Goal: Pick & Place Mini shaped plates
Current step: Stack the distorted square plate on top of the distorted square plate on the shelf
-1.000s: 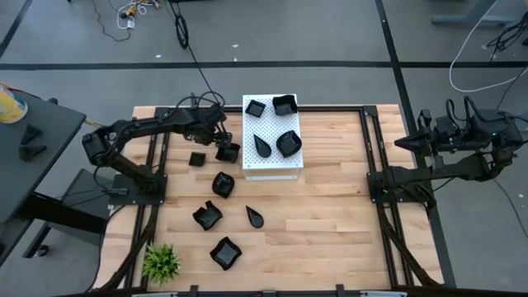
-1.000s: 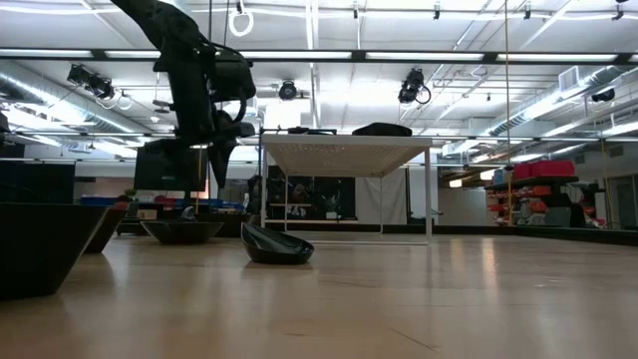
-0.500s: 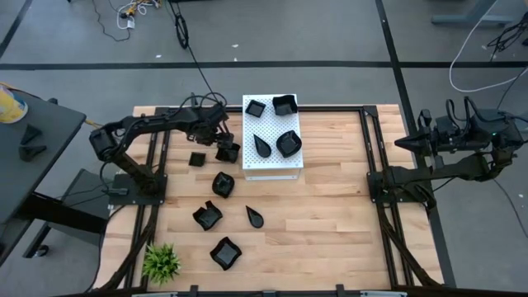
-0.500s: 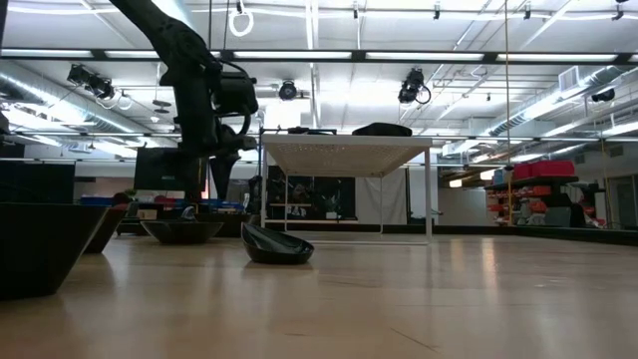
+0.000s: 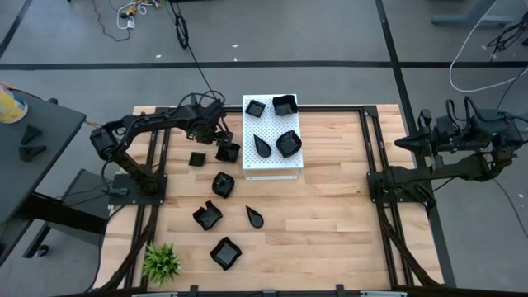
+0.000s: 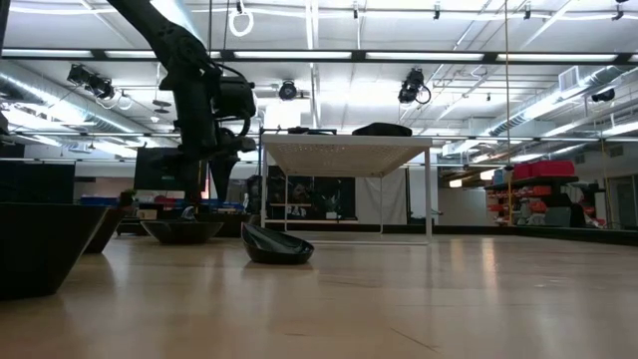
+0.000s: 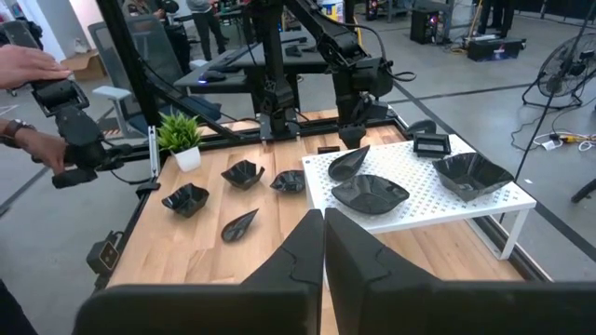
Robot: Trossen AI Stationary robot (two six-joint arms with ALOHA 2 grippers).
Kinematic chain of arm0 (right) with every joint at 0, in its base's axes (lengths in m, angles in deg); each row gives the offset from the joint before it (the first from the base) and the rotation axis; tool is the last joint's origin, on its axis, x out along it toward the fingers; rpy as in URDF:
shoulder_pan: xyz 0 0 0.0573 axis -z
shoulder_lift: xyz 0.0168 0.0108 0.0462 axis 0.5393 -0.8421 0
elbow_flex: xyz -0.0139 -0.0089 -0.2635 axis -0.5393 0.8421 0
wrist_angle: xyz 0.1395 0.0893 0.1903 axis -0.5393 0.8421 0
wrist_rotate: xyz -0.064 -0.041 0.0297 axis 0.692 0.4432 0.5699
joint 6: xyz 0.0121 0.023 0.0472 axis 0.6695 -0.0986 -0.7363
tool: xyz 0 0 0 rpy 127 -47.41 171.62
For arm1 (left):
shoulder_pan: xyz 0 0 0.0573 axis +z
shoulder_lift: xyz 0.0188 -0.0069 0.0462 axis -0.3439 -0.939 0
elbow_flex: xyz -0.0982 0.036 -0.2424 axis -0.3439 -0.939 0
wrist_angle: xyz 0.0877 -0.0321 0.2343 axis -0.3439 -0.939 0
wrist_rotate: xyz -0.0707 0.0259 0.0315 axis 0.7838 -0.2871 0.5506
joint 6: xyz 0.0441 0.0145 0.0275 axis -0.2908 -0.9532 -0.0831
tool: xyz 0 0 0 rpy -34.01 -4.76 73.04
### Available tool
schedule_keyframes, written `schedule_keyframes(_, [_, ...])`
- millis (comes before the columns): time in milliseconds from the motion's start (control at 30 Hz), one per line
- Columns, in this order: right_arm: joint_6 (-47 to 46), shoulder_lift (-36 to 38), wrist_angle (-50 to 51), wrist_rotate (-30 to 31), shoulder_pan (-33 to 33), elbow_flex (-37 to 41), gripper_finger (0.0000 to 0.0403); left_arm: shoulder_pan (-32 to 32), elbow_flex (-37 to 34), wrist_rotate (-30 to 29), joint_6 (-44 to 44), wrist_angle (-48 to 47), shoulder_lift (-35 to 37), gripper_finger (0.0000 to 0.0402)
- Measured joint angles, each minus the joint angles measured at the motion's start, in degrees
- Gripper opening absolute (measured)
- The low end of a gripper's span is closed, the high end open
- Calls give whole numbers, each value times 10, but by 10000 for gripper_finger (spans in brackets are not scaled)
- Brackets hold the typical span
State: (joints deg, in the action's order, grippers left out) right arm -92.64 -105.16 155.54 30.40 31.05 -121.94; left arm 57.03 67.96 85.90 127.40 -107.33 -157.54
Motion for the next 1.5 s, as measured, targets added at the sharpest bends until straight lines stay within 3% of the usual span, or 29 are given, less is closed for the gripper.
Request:
schedule_keyframes(467, [0, 0, 0, 0, 0, 0, 19, -5, 0, 46, -13, 1, -53, 222])
schedule_keyframes(933, [0, 0, 0, 0, 0, 0, 19, -11, 0, 48, -2, -8, -67, 219])
schedule_keyframes(1500, [0, 0, 0, 0, 0, 0, 19, -15, 0, 48, 0, -9, -67, 96])
